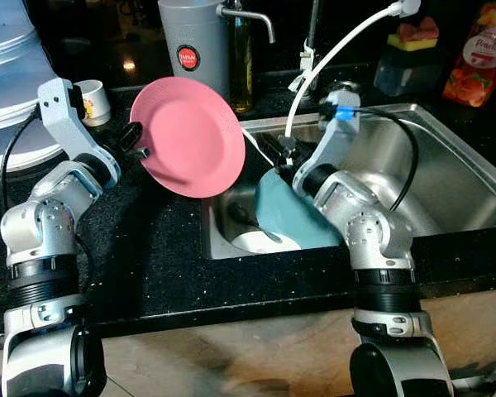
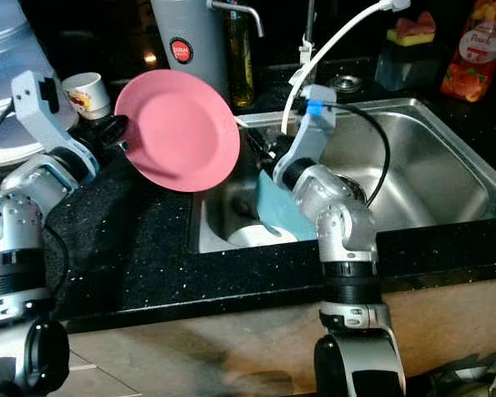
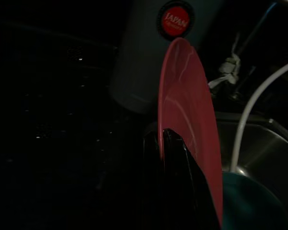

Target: Kitchen organization

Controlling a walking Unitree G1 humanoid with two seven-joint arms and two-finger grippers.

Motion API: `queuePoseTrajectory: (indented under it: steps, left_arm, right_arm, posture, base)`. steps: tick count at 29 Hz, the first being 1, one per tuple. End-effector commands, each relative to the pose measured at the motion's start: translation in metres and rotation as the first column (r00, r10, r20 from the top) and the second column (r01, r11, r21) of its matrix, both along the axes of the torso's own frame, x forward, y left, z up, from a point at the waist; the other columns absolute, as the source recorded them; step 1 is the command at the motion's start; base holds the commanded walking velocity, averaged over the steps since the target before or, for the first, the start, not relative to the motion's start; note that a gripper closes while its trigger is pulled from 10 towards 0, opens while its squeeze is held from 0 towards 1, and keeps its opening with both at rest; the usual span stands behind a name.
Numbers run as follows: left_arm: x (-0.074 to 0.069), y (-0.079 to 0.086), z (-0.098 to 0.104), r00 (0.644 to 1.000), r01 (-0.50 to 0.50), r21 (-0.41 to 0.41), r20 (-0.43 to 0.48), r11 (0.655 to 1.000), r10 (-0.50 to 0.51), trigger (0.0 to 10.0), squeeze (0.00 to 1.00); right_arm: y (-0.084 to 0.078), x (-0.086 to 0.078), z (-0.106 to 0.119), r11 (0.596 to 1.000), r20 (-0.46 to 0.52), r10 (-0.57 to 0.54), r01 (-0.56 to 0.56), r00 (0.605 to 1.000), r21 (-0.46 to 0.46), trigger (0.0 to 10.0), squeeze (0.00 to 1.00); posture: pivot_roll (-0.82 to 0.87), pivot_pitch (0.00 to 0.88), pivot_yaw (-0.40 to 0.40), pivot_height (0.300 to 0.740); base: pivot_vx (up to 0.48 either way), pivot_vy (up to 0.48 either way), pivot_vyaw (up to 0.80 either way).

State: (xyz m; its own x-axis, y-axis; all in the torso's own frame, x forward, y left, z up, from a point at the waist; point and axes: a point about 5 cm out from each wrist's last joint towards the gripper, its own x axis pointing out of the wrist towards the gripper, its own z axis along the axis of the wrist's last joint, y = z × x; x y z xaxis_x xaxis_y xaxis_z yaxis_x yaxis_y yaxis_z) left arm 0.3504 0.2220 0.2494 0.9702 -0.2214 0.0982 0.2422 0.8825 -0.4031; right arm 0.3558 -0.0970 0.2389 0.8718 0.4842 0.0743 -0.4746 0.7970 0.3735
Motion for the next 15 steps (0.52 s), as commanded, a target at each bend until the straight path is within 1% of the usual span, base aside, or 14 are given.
queuePoseTrajectory:
  steps: [1, 2, 7, 8, 9, 10, 13, 14, 15]
  left_arm:
    - [-0.004, -0.003, 0.005, 0.998, 0.041, -0.017, 0.049, 0.999, -0.04, 0.0, 0.0]
    - [-0.008, -0.01, 0.01, 0.99, 0.11, -0.063, 0.095, 0.992, -0.104, 0.0, 0.0]
    - [-0.01, -0.013, 0.012, 0.985, 0.144, -0.075, 0.108, 0.987, -0.136, 0.0, 0.0]
    - [-0.01, -0.014, 0.012, 0.983, 0.158, -0.059, 0.099, 0.986, -0.152, 0.0, 0.0]
    - [-0.012, -0.018, 0.013, 0.974, 0.212, -0.084, 0.102, 0.974, -0.204, 0.0, 0.0]
    - [-0.012, -0.018, 0.013, 0.974, 0.212, -0.084, 0.102, 0.974, -0.204, 0.0, 0.0]
    - [-0.015, -0.022, 0.016, 0.959, 0.27, -0.123, 0.121, 0.955, -0.256, 0.0, 0.0]
    - [-0.016, -0.022, 0.016, 0.957, 0.277, -0.119, 0.12, 0.953, -0.264, 0.0, 0.0]
    - [-0.016, -0.022, 0.016, 0.956, 0.282, -0.115, 0.119, 0.953, -0.268, 0.0, 0.0]
  right_arm:
    - [0.003, -0.002, 0.002, 0.999, -0.004, 0.026, -0.026, 1.0, 0.021, 10.0, 1.0]
    - [0.004, -0.003, -0.002, 1.0, -0.019, 0.025, -0.025, 0.999, 0.016, 10.0, 1.0]
    - [0.004, -0.003, -0.003, 1.0, -0.028, 0.025, -0.025, 0.999, 0.018, 10.0, 1.0]
    - [0.004, -0.004, -0.004, 0.999, -0.033, 0.028, -0.027, 0.999, 0.02, 10.0, 1.0]
    - [0.004, -0.004, -0.006, 0.999, -0.051, 0.03, -0.029, 0.998, 0.014, 10.0, 1.0]
    - [0.004, -0.004, -0.006, 0.999, -0.051, 0.03, -0.029, 0.998, 0.014, 10.0, 1.0]
    - [0.002, -0.004, -0.007, 1.0, -0.071, 0.021, -0.02, 0.997, 0.012, 10.0, 1.0]
    - [0.002, -0.004, -0.007, 1.0, -0.074, 0.023, -0.021, 0.997, 0.02, 10.0, 0.33]
    - [0.002, -0.004, -0.006, 0.999, -0.075, 0.024, -0.023, 0.997, 0.027, 10.0, 0.02]
  posture:
    - [0.01, 0.001, 0.058, 0.74]
    - [0.01, 0.0, 0.059, 0.74]
    - [0.01, 0.0, 0.059, 0.74]
    - [0.01, 0.0, 0.059, 0.74]
    - [0.01, 0.004, 0.062, 0.74]
    - [0.01, 0.004, 0.062, 0.74]
    - [0.01, 0.008, 0.06, 0.74]
    - [0.02, 0.009, 0.06, 0.74]
    - [0.02, 0.009, 0.06, 0.74]
  base:
    - [0.0, 0.0, 0.0]
    - [0.0, 0.0, 0.0]
    - [0.0, 0.0, 0.0]
    - [0.0, 0.0, 0.0]
    - [0.0, 0.0, 0.0]
    - [0.0, 0.0, 0.0]
    - [0.0, 0.0, 0.0]
    - [0.0, 0.0, 0.0]
    - [0.0, 0.0, 0.0]
